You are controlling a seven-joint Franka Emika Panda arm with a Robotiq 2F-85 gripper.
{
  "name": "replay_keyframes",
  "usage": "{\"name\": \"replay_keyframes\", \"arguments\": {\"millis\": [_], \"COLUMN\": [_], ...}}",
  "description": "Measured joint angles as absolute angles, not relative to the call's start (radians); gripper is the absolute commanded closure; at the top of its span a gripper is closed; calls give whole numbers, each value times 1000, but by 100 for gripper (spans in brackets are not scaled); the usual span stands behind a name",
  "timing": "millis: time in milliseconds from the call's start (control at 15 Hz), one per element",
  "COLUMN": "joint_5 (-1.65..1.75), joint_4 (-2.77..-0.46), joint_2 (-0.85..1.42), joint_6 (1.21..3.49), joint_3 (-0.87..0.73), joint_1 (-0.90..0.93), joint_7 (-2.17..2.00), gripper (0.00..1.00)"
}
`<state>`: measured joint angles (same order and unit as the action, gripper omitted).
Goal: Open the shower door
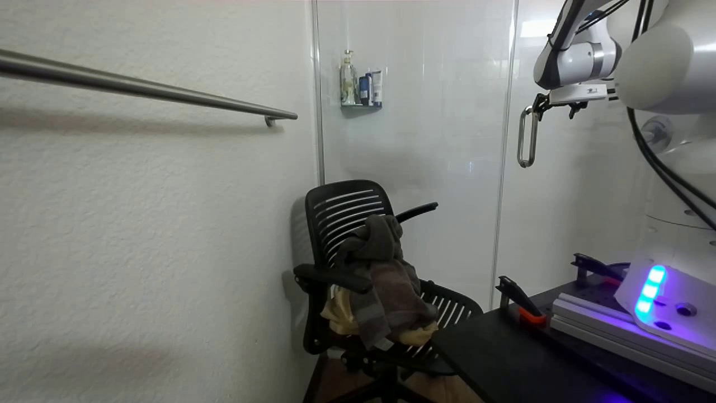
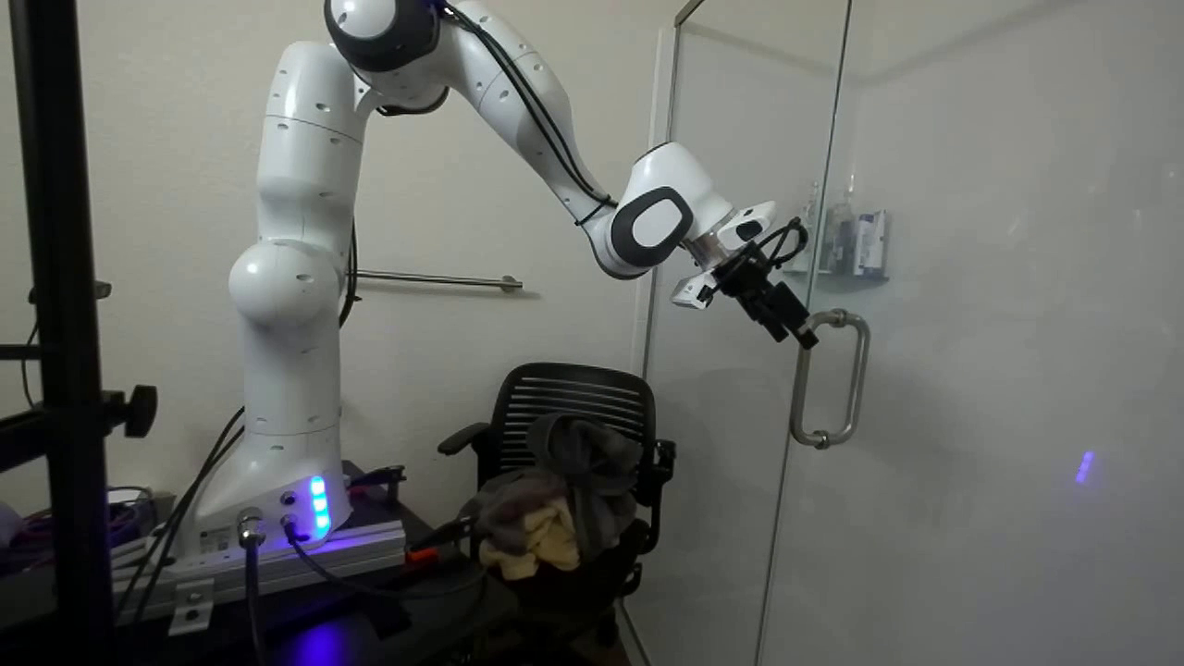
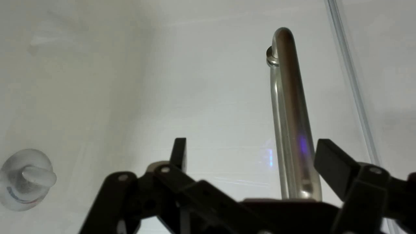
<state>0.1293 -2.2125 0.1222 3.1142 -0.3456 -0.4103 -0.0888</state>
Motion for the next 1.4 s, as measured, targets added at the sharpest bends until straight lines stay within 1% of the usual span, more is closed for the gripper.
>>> {"name": "replay_keyframes", "arguments": {"millis": [267, 667, 1067, 1400], "joint_5": [76, 60, -28, -28], "joint_4": [-2209, -2181, -2147, -2143], "joint_2": [129, 158, 173, 173], "joint_6": [3113, 3113, 3097, 3097], "joint_3": [-318, -329, -262, -280], "joint_1": [-410, -403, -417, -397], "joint_7": [-72, -72, -71, -73], "gripper": [0, 0, 0, 0]}}
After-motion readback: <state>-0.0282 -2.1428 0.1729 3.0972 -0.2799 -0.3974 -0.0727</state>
